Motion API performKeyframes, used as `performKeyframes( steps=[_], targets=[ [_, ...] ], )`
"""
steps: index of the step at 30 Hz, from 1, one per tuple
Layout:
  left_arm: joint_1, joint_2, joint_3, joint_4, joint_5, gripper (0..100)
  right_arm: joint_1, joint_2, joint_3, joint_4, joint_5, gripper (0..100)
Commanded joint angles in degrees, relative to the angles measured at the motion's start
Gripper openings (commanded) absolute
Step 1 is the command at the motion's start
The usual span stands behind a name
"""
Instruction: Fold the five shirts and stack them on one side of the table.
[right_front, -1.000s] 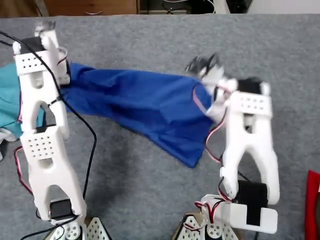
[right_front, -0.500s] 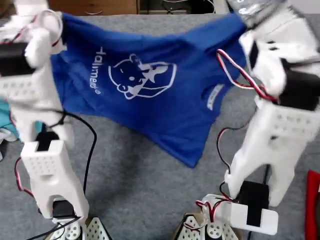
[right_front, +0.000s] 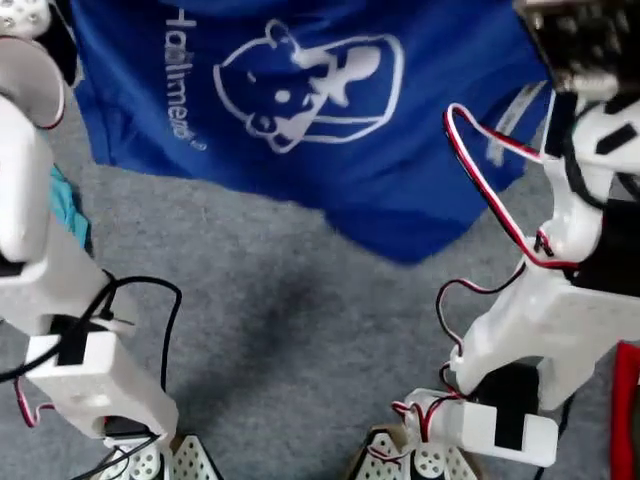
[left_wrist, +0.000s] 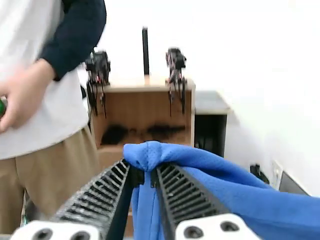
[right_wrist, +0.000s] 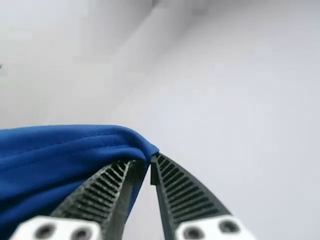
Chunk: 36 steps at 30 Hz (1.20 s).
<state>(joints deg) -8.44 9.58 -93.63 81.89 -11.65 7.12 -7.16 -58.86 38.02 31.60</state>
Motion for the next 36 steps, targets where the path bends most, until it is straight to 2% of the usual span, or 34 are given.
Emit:
performKeyframes(
  steps=[1,4,10,15,21,28,33,36],
  targets=[
    [0.09,-4.0,-1.85,-1.41,-0.44,2,1.01,-0.75,-1.63,-7.91,0.09,0.7],
    [0.0,-6.29,-1.85,-1.14,-0.44,2,2.42,-0.84,-1.63,-12.48,0.09,0.8],
    [-0.09,-13.49,-1.93,7.12,-0.44,2,7.34,-2.15,-1.71,-16.97,0.0,0.7],
    [0.26,-20.18,-1.93,12.92,-0.44,2,10.42,-5.41,-1.63,-14.24,-0.26,0.6],
    [0.44,-24.04,-1.58,14.42,-0.26,2,10.24,-7.52,-0.66,-4.92,-0.26,0.6],
    [0.53,-17.01,5.8,16.62,0.0,2,5.76,-1.8,8.22,-2.11,0.09,0.6],
    [0.53,-6.2,16.7,16.35,0.0,2,2.68,4.53,12.62,-2.2,-0.26,0.5],
    [0.53,0.4,18.2,16.26,0.0,2,2.59,7.78,12.44,-2.29,-0.35,0.5]
  ],
)
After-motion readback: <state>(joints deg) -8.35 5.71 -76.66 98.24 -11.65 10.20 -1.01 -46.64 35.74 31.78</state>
